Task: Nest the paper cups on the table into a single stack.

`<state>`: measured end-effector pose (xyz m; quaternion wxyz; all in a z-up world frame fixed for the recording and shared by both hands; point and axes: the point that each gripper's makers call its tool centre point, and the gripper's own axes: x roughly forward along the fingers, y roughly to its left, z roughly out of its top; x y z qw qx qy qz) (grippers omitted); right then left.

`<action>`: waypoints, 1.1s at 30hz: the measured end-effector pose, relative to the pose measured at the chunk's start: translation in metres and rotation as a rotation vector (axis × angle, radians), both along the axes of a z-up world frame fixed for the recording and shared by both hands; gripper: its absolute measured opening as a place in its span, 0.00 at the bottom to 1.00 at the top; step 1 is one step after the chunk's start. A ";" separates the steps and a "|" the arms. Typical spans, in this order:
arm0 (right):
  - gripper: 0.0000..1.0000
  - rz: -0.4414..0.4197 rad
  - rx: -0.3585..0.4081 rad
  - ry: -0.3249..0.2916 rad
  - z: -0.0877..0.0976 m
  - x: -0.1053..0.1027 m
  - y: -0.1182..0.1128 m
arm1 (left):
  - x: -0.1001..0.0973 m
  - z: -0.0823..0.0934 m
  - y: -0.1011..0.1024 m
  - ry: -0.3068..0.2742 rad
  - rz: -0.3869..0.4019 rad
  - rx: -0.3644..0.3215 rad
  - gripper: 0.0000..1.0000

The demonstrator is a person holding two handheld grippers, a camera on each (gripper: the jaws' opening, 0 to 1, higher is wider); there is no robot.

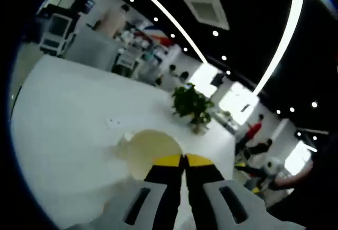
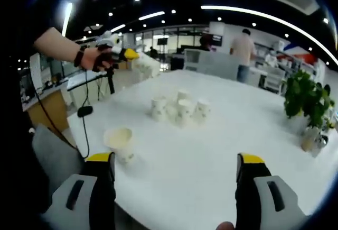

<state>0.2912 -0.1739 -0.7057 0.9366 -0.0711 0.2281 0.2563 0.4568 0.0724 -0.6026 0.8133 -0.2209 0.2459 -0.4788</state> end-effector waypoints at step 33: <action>0.92 0.037 0.113 0.030 -0.017 0.022 -0.032 | -0.101 0.056 -0.054 -0.140 -0.250 0.273 0.00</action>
